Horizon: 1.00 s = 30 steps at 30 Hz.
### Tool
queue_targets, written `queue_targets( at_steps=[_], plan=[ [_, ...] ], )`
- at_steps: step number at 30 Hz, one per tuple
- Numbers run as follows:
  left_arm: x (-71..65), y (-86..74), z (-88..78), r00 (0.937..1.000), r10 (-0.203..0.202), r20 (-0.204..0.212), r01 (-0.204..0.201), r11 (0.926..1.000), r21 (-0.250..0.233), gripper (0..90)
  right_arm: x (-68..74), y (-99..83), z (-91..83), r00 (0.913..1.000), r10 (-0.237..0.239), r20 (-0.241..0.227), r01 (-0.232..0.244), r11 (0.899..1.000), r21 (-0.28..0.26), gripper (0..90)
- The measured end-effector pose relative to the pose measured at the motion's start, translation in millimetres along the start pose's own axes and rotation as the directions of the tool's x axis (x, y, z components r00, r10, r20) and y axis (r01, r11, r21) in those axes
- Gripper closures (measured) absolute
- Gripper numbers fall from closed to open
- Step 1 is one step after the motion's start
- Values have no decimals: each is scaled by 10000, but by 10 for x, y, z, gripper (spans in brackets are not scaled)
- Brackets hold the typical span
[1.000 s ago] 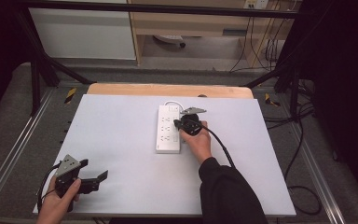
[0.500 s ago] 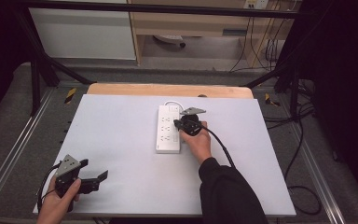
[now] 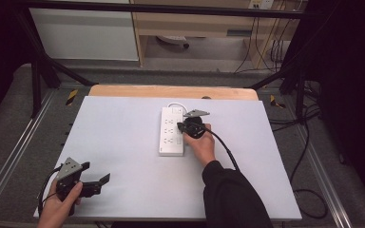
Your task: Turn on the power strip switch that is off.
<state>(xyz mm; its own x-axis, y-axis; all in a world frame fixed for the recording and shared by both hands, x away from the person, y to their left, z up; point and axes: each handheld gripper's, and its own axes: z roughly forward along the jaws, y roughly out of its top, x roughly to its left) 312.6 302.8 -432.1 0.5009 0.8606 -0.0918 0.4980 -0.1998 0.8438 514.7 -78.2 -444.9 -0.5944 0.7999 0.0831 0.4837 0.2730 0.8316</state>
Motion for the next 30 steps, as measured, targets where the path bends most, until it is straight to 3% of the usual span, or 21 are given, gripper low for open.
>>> queue_targets(
  at_steps=[18, 30],
  plan=[
    [2, -1, -2, 10000, 10, -10, -10, 10000, -11, 70, 6, 16, -42, 9999, 9, -115, -11, 9999, -148, 900],
    [1, -1, -1, 10000, 18, 7, -18, 10000, -13, 70, -38, -5, -146, 9990, 442, -108, -446, 9979, -468, 900]
  ],
)
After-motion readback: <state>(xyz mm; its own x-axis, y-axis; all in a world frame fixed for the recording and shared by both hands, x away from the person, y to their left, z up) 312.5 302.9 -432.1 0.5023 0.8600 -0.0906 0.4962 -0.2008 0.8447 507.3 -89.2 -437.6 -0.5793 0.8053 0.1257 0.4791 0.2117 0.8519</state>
